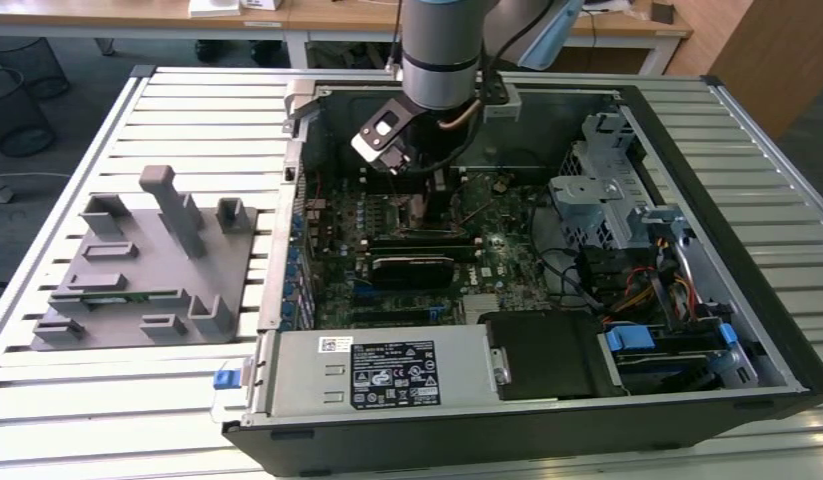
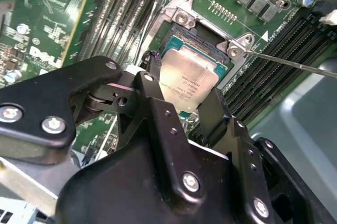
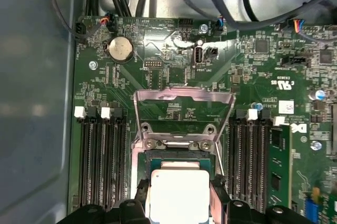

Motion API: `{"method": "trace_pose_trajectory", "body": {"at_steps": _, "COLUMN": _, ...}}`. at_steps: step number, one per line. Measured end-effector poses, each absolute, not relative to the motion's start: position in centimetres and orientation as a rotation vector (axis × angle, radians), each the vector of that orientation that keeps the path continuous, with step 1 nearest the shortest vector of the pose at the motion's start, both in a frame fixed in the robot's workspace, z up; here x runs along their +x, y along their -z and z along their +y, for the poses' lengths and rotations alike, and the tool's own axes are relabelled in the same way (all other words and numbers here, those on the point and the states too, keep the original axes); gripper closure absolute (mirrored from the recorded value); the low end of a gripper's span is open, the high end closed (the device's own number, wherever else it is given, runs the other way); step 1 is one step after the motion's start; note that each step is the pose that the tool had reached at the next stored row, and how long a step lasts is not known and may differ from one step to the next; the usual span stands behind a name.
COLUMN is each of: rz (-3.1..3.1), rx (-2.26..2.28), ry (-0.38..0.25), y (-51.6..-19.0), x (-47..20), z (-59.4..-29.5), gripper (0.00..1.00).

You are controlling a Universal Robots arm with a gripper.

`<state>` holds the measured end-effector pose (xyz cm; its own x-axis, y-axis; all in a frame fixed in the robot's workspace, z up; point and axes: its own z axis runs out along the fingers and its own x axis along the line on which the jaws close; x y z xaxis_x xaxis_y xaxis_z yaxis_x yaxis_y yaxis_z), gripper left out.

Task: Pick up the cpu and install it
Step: 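Place the cpu into insertion slot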

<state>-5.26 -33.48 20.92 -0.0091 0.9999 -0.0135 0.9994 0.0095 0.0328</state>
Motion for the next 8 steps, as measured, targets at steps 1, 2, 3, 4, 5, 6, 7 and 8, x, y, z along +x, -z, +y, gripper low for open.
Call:
{"method": "trace_pose_trajectory", "body": {"at_steps": 1, "rz": 2.207, "rx": 2.190, "ry": -0.021, "y": -20.75, "x": -5.26, "z": -33.47, "gripper": 0.47}}
{"method": "trace_pose_trajectory", "body": {"at_steps": 2, "rz": 2.206, "rx": 2.191, "ry": -0.021, "y": -20.57, "x": -5.26, "z": -33.46, "gripper": 0.47}}
{"method": "trace_pose_trajectory", "body": {"at_steps": 3, "rz": 2.205, "rx": 2.192, "ry": -0.021, "y": -20.39, "x": -5.27, "z": -33.46, "gripper": 0.47}}
{"method": "trace_pose_trajectory", "body": {"at_steps": 4, "rz": 2.205, "rx": 2.192, "ry": -0.022, "y": -20.25, "x": -5.28, "z": -33.46, "gripper": 0.47}}
{"method": "trace_pose_trajectory", "body": {"at_steps": 5, "rz": 2.205, "rx": 2.192, "ry": -0.022, "y": -20.15, "x": -5.31, "z": -33.46, "gripper": 0.47}}
{"method": "trace_pose_trajectory", "body": {"at_steps": 6, "rz": 2.205, "rx": 2.193, "ry": -0.023, "y": -20.07, "x": -5.35, "z": -33.46, "gripper": 0.47}}
{"method": "trace_pose_trajectory", "body": {"at_steps": 7, "rz": 2.205, "rx": 2.193, "ry": -0.023, "y": -20.02, "x": -5.39, "z": -33.47, "gripper": 0.47}}
{"method": "trace_pose_trajectory", "body": {"at_steps": 8, "rz": 2.206, "rx": 2.193, "ry": -0.024, "y": -19.95, "x": -5.41, "z": -33.46, "gripper": 0.47}}
